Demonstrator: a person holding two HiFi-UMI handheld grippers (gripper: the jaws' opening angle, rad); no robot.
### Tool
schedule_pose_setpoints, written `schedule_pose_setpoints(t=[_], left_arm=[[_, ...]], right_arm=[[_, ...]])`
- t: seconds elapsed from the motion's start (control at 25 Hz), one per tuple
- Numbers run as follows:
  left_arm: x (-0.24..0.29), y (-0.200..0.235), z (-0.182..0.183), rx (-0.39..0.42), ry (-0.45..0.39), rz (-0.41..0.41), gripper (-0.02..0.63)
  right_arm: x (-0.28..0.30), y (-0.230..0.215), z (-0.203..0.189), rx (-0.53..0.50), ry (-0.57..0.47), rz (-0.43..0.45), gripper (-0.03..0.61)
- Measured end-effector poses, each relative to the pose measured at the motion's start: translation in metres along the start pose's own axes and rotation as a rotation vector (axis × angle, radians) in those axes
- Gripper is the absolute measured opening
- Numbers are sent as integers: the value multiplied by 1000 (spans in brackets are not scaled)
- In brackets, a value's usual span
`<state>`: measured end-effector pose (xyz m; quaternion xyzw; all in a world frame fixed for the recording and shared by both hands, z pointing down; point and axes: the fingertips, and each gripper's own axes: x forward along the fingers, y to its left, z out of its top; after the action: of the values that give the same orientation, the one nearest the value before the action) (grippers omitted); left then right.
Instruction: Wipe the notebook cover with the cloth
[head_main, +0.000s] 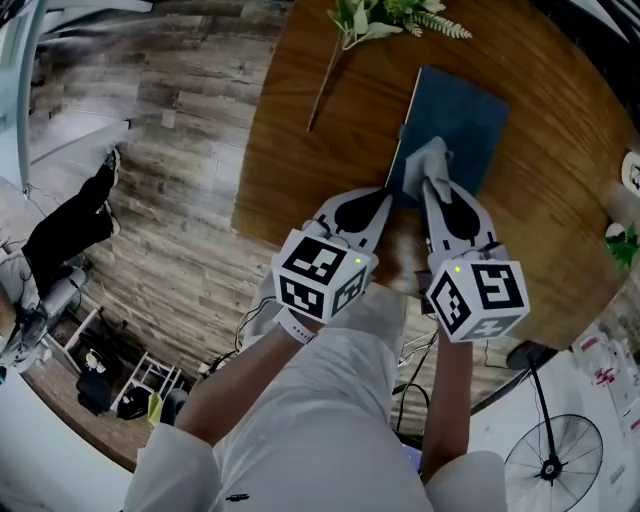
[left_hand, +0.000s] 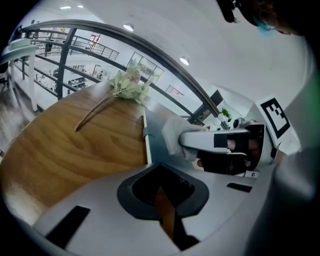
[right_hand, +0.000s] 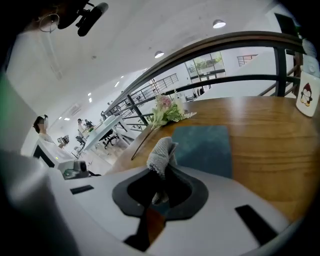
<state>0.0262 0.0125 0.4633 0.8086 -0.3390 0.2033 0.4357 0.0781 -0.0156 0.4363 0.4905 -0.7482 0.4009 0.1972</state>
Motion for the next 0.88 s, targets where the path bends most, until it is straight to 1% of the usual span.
schedule_pose_setpoints(t=[0.16,0.28,0.4,0.48,0.68,0.88], left_arm=[[3,5,-5,-4,5,-2,18],[5,7,-7,1,8,6,18],[5,7,-8,0,12,17,18],[5,7,-8,-6,7,22,18],[5,8,-8,17,-1,50,18],[5,9,-7,-11,-6,53,18]], right_arm=[[18,13,-1,-26,30,44,37],[30,13,-6,-31,72,46,35],[36,9,-15,-51,124,10,37],[37,4,-19,-53,140,-12,37],[30,-8,-23,-17,142,-38,38],[19,-26,-26,6,141,-69,38]])
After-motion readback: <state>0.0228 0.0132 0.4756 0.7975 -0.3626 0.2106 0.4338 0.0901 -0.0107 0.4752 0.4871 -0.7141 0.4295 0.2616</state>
